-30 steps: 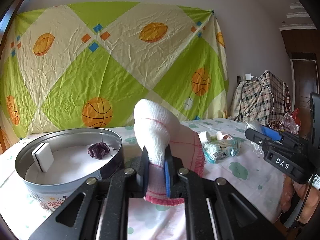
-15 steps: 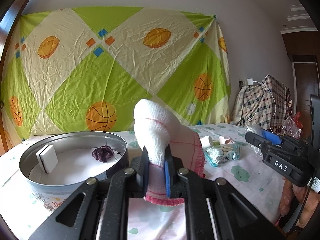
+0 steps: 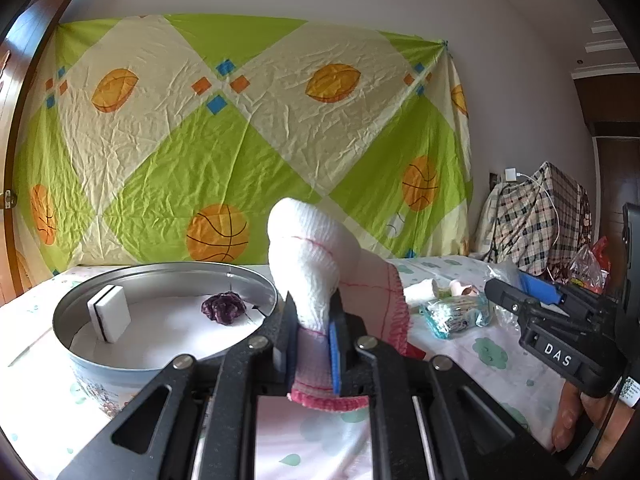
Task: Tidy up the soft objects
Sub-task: 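Carry pink-edged towel with left gripper over the tin while right gripper holds plastic bag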
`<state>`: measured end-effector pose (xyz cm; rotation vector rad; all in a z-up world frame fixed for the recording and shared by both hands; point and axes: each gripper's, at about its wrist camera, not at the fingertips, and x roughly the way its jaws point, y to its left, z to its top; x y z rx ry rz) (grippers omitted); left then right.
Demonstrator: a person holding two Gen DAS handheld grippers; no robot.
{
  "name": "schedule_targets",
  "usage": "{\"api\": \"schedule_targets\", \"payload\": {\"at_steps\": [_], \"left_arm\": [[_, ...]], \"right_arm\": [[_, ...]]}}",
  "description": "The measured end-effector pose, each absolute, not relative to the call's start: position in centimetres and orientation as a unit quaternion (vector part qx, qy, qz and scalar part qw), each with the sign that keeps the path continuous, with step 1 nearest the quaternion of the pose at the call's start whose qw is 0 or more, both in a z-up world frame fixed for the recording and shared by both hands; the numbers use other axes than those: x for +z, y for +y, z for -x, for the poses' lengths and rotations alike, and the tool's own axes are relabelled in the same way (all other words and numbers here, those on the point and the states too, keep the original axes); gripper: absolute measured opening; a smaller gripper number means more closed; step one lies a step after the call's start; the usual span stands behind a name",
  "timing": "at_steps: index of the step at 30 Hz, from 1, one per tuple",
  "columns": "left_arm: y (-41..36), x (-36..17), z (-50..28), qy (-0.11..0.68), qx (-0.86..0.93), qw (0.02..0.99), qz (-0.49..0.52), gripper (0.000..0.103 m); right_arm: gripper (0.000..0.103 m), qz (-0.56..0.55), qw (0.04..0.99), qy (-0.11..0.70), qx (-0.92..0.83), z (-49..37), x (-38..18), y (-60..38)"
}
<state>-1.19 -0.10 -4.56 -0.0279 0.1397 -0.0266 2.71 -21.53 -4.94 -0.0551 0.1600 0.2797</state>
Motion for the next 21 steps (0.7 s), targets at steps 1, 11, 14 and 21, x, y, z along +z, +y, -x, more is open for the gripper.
{"api": "schedule_targets", "payload": {"at_steps": [1, 11, 14, 21], "left_arm": [[0.1, -4.5, 1.3, 0.069, -0.011, 0.997, 0.015, 0.01], [1.9, -4.5, 1.7, 0.064, 0.011, 0.998, 0.024, 0.01], [2.3, -4.5, 1.7, 0.062, 0.015, 0.998, 0.026, 0.01], [3.1, -4.5, 2.0, 0.058, 0.025, 0.997, 0.033, 0.01]], "right_arm": [[0.043, 0.028, 0.986, 0.08, 0.141, -2.7, -4.9, -21.4], [0.043, 0.038, 0.983, 0.079, 0.162, -2.2, -5.0, -19.2], [0.043, 0.043, 0.981, 0.079, 0.17, -2.0, -5.0, -18.4], [0.043, 0.048, 0.978, 0.081, 0.184, -1.7, -5.1, -17.2]]}}
